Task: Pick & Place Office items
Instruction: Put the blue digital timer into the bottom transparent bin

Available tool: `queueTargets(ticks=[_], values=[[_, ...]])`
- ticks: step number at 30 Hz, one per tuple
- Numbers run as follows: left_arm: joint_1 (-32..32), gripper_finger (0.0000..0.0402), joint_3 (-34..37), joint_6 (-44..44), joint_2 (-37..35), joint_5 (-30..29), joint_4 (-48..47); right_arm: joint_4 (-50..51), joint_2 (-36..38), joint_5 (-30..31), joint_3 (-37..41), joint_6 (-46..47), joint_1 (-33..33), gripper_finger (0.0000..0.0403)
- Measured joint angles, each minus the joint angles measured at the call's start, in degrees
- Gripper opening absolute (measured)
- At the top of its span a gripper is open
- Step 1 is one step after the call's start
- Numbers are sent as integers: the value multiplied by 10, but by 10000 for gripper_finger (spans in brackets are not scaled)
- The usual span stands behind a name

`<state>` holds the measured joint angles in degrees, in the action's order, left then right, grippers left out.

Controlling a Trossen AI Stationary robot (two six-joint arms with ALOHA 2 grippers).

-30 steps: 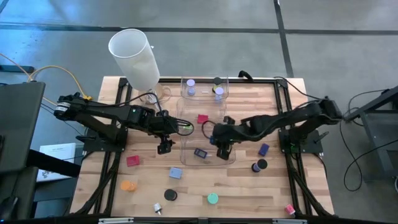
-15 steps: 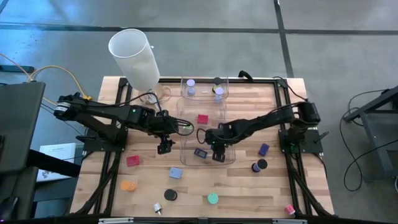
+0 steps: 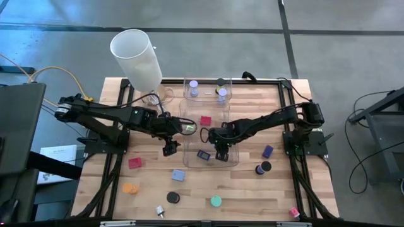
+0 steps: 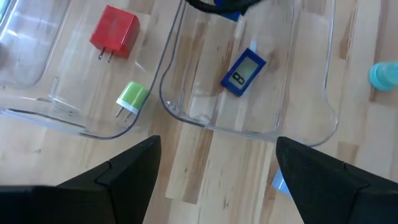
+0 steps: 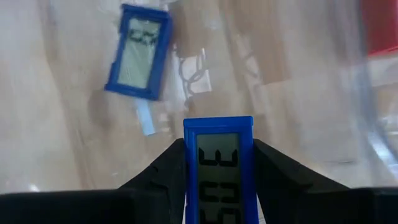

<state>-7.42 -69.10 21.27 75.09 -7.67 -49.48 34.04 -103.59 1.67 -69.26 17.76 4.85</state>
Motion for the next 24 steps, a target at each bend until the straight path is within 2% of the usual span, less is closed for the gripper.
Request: queueTargets(ticks=[19, 24], values=[[0, 311, 0, -4, 0, 1, 8, -29, -44, 79, -1, -12, 14, 137], [0, 311, 0, -4, 0, 1, 9, -29, -45, 79, -1, -17, 14, 161]])
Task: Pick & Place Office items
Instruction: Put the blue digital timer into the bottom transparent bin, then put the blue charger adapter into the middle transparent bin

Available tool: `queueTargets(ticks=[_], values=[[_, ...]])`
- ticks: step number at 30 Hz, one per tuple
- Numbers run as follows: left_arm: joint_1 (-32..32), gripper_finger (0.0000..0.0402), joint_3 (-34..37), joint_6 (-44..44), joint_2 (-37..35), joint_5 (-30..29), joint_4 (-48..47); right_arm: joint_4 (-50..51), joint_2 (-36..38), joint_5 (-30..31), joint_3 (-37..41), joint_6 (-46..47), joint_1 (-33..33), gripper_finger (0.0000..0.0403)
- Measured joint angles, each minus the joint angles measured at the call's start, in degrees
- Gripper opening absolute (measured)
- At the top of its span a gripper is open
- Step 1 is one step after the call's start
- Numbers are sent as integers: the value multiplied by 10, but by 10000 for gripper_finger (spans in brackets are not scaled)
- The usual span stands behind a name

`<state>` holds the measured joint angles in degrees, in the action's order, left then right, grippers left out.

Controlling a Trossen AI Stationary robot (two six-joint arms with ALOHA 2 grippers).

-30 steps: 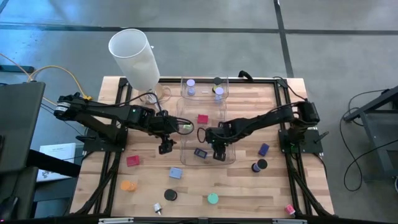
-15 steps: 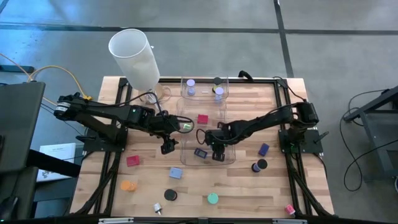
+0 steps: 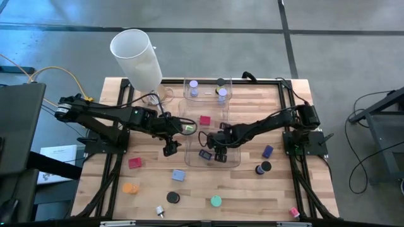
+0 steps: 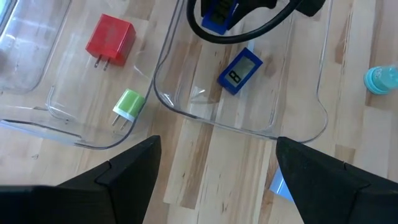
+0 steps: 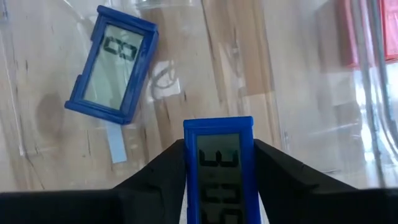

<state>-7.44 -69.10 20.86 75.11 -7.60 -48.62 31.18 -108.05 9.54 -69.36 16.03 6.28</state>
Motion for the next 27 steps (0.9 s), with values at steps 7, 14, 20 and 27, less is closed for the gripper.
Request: queueTargets(ticks=[7, 14, 20, 27], values=[[0, 311, 0, 1, 0, 0, 0, -2, -1, 14, 0, 3, 10, 207], [0, 311, 0, 2, 0, 0, 0, -3, -1, 57, 1, -24, 26, 223], [0, 311, 0, 2, 0, 0, 0, 49, 9, 52, -37, -25, 31, 219], [0, 311, 0, 2, 0, 1, -1, 130, 14, 49, -90, -17, 43, 219]])
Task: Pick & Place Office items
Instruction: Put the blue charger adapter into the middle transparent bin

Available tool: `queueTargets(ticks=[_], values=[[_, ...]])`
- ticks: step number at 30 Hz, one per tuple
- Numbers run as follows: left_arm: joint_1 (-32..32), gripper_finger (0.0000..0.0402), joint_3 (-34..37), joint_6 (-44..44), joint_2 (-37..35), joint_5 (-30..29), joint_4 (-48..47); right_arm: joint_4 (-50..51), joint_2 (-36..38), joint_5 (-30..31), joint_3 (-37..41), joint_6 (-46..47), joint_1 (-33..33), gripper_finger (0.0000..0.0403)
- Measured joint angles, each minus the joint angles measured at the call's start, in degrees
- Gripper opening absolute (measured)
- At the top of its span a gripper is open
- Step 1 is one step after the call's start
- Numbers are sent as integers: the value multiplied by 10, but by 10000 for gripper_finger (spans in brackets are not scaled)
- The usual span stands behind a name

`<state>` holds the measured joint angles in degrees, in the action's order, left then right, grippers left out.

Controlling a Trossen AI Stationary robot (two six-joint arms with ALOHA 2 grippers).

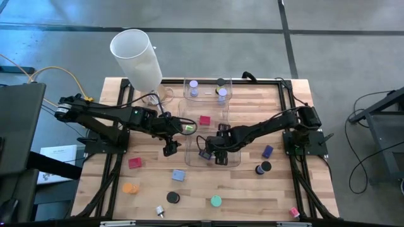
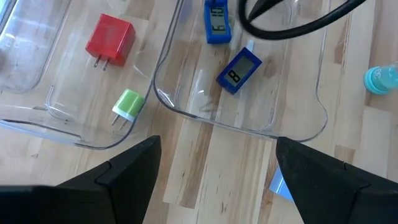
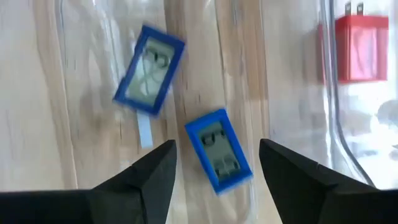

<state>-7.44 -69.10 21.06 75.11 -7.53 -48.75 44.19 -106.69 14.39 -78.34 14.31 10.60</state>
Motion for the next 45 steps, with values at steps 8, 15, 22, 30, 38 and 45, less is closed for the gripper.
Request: queueTargets(ticks=[8, 15, 22, 30, 38, 45], values=[[-5, 311, 0, 13, 0, 0, -12, 108, 1, 5, -81, 10, 27, 219], [-27, 311, 0, 14, 0, 1, -12, 163, 33, 45, -123, 25, 67, 219], [-45, 311, 0, 17, 0, -5, -9, 200, 99, 136, -132, 82, 112, 219], [-48, 311, 0, 23, 0, -6, -9, 263, 142, 199, -132, 182, 171, 219], [-48, 311, 0, 68, 0, -35, -9, 417, 141, 284, -124, 400, 270, 219], [-47, 311, 0, 68, 0, -53, -9, 445, 140, 374, -124, 503, 349, 219]])
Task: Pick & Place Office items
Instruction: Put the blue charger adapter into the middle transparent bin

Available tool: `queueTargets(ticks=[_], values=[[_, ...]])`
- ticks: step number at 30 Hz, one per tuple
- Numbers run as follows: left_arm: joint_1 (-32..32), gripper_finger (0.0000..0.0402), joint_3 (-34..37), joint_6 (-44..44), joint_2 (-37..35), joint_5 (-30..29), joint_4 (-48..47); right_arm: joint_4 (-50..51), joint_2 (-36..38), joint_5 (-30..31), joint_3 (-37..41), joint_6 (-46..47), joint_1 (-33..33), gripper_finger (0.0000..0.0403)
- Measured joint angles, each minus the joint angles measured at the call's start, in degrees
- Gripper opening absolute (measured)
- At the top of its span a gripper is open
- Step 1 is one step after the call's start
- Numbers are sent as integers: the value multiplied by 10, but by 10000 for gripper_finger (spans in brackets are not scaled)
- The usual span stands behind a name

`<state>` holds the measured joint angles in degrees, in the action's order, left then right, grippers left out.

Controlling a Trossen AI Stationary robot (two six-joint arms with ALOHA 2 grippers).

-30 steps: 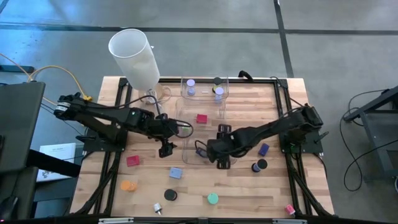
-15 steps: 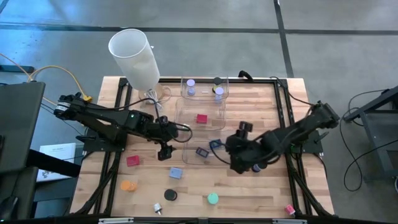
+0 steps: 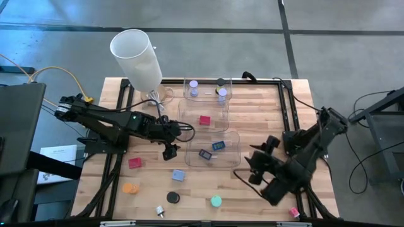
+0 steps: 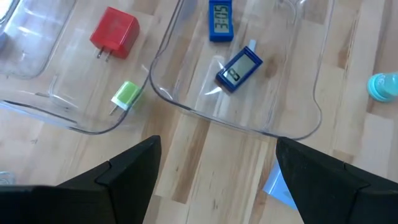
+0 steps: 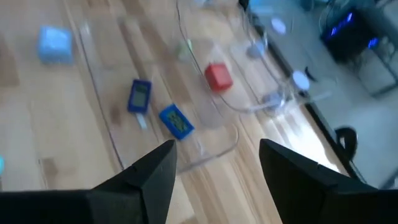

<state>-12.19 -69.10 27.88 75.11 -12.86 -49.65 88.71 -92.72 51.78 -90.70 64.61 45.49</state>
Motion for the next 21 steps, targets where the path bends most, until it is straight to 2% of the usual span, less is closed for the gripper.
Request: queueTargets(ticks=[5, 9, 21], values=[[0, 311, 0, 0, 0, 0, 0, 0, -1, 75, 0, 22, 39, 219], [0, 311, 0, 0, 0, 0, 0, 0, -1, 109, 0, 33, 58, 219], [0, 311, 0, -7, 0, 0, 0, -17, -1, 126, 0, 60, 59, 219]])
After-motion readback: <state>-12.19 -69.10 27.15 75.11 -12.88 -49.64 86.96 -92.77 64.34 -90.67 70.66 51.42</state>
